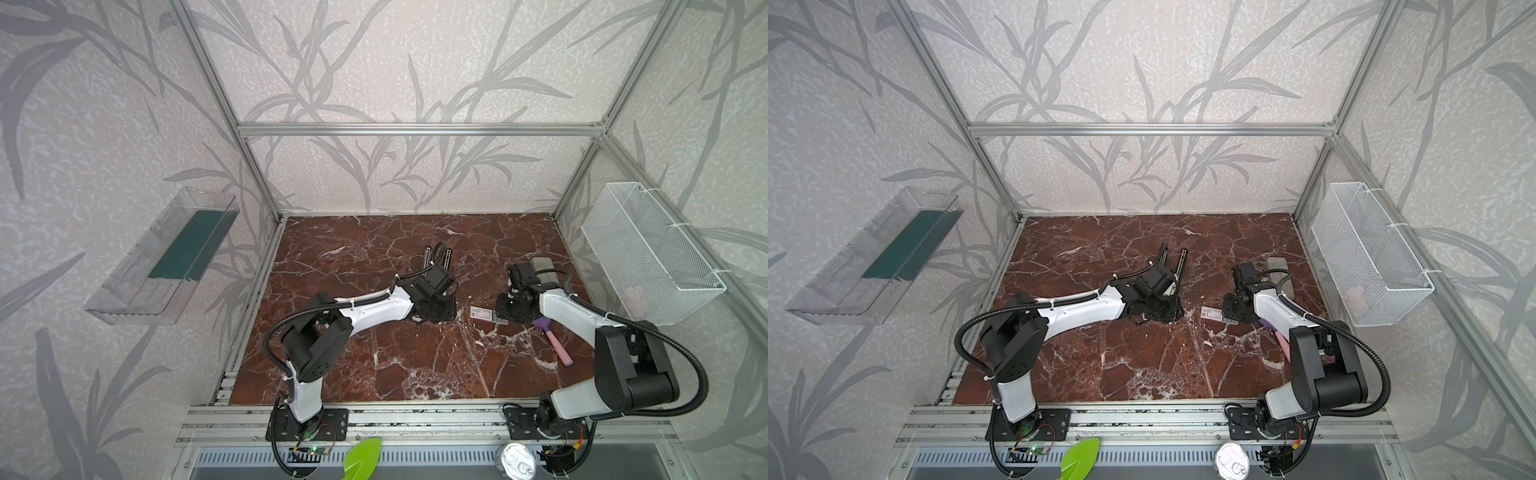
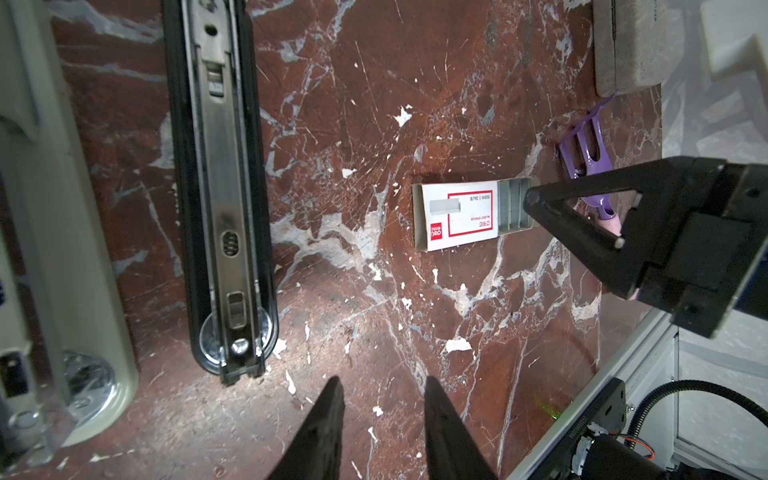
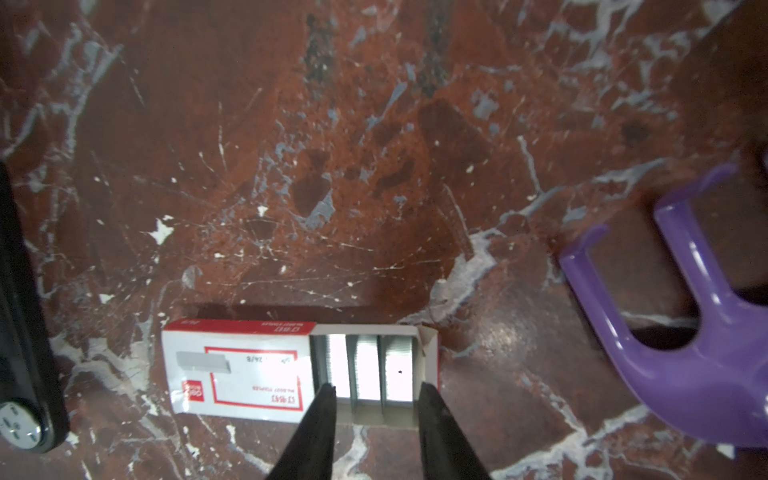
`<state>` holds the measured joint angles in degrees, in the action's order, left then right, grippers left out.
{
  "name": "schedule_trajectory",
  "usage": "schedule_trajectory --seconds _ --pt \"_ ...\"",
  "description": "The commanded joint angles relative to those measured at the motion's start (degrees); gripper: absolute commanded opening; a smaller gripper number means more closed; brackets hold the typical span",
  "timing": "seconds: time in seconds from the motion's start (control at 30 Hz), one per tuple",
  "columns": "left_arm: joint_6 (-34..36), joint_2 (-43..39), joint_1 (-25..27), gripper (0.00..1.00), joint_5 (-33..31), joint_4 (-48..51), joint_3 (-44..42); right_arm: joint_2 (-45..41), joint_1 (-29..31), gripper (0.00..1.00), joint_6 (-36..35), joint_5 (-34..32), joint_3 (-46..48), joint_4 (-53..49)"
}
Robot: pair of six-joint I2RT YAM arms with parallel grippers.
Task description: Load the staples into the stapler
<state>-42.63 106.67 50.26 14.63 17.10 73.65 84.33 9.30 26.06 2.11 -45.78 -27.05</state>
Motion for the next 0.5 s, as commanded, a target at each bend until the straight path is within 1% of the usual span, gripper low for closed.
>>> schedule_trajectory --seconds 0.0,0.17,0.47 --pt "-0.26 -1.99 0.28 0.34 -0.28 -0.45 -0.13 -1.00 0.54 0.36 -0.39 0.45 -0.02 0.72" --pt "-0.26 -2.41 0.30 0.34 -0.30 -0.58 0.17 2.00 0.54 0.36 0.19 0.23 0.24 1.81" --pt "-0.17 -2.66 0.32 0.34 -0.31 -0.49 0.15 2.68 -0.08 0.37 0.94 -3.05 -0.21 0.10"
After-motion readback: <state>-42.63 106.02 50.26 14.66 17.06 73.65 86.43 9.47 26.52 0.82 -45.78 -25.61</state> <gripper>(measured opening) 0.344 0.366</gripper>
